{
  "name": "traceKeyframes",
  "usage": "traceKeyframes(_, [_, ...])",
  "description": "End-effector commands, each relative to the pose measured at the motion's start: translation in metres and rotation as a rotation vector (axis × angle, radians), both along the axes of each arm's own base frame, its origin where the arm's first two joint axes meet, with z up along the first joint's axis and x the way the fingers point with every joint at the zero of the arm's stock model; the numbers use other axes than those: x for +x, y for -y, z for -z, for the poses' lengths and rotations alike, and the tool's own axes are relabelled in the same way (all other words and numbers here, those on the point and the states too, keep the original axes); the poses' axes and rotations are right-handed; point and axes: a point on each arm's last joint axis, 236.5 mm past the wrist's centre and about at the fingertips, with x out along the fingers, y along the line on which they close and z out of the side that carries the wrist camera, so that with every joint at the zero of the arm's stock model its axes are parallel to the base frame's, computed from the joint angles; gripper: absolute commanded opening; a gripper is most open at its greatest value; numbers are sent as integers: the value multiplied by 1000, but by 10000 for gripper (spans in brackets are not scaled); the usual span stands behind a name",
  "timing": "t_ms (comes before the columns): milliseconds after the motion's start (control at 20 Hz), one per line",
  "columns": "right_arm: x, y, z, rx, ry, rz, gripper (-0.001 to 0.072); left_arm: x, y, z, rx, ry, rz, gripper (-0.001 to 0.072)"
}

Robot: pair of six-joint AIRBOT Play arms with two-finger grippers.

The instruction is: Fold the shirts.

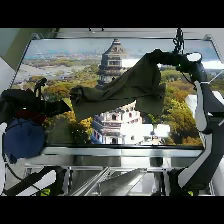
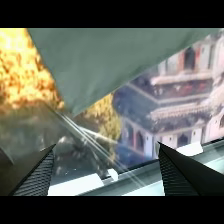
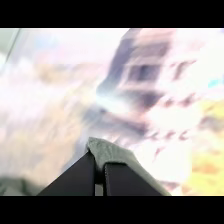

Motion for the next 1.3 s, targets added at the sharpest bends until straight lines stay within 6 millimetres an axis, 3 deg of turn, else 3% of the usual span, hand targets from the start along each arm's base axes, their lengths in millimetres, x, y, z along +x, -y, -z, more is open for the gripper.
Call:
traceKeyframes(0, [27, 20, 57, 51, -85, 76, 68, -5, 2, 24, -22, -92, 10, 701])
traceKeyframes(50, [25, 22, 68, 52, -107, 76, 254, -5, 2, 30, -26, -112, 12, 702])
traceKeyframes(100, [23, 25, 70, 54, -115, 75, 329, -6, 2, 36, -30, -131, 11, 702])
traceKeyframes(250, [3, 37, 41, 66, -120, -2, 327, -4, 0, 47, -26, -154, 5, 702])
traceKeyframes(400, [-42, 63, -1, 83, -155, -127, 326, 8, 5, 60, -6, -131, 2, 702])
traceKeyframes(600, [-81, 107, -35, 90, -176, -169, 325, 26, 35, 91, 36, -92, 50, 701])
traceKeyframes(800, [-98, 131, -40, 101, -207, -174, 325, 13, 57, 123, 42, -166, 112, 701])
traceKeyframes(1000, [-112, 146, -19, 39, -291, -175, 324, 21, 57, 119, 41, -151, 113, 700])
traceKeyframes(1050, [-113, 150, -13, 25, -315, -163, 324, 29, 58, 113, 41, -128, 114, 674])
traceKeyframes(1100, [-114, 152, -9, 22, -329, -156, 324, 40, 58, 106, 42, -100, 112, 523])
traceKeyframes(1150, [-115, 155, -6, 17, -337, -151, 324, 50, 59, 99, 44, -68, 113, 456])
traceKeyframes(1250, [-116, 158, 0, 5, -352, -144, 324, 66, 63, 88, 48, -15, 112, 454])
